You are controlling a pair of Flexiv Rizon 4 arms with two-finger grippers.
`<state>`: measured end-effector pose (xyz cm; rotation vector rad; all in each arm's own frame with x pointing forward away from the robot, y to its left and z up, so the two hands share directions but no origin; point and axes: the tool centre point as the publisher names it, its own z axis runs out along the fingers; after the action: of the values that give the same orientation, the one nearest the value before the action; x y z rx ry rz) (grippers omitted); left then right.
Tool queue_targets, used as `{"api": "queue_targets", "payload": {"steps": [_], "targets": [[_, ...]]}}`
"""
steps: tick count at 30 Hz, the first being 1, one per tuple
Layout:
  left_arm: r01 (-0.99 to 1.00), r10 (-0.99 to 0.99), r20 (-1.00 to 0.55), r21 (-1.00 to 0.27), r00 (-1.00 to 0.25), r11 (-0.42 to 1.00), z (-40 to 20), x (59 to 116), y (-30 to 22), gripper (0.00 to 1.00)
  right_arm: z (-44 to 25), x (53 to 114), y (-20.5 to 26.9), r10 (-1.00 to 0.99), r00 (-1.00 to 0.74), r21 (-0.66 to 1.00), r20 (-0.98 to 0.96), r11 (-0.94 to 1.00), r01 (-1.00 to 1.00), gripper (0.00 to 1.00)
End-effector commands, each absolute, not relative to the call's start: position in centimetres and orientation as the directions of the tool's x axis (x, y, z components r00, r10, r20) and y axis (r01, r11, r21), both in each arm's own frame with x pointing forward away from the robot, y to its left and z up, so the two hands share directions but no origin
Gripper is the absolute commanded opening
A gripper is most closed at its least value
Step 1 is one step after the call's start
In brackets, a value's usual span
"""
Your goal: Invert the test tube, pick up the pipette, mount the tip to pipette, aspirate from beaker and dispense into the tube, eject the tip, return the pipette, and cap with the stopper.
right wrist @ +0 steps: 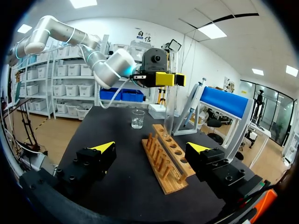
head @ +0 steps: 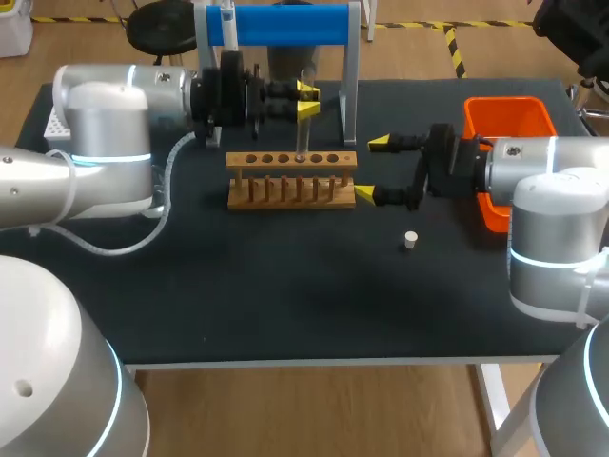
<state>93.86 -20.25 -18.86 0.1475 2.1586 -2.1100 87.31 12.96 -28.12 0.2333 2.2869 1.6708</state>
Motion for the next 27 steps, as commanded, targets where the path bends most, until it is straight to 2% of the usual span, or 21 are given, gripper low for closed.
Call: {"api": "queue_targets", "payload": {"steps": [1,8,27], "targets": [[0.13,-0.049,-0.133,-0.99,-0.99,0.052,-18.14,93.85,-20.7,0.0,-28.26,87.23,13.06,0.308,-0.94,0.951,-0.143,0.306,-0.045,1.0],[0.094,-0.136,-0.098,-0.995,-0.986,0.037,-18.28,94.3,-21.2,0.0,-28.27,87.28,12.81,0.309,-0.941,0.954,-0.136,0.297,-0.041,1.0],[0.084,-0.151,-0.088,-0.996,-0.985,0.033,-18.17,94.54,-21.48,0.0,-28.55,88.08,12.95,0.334,-0.931,0.947,-0.145,0.318,-0.034,1.0]]}}
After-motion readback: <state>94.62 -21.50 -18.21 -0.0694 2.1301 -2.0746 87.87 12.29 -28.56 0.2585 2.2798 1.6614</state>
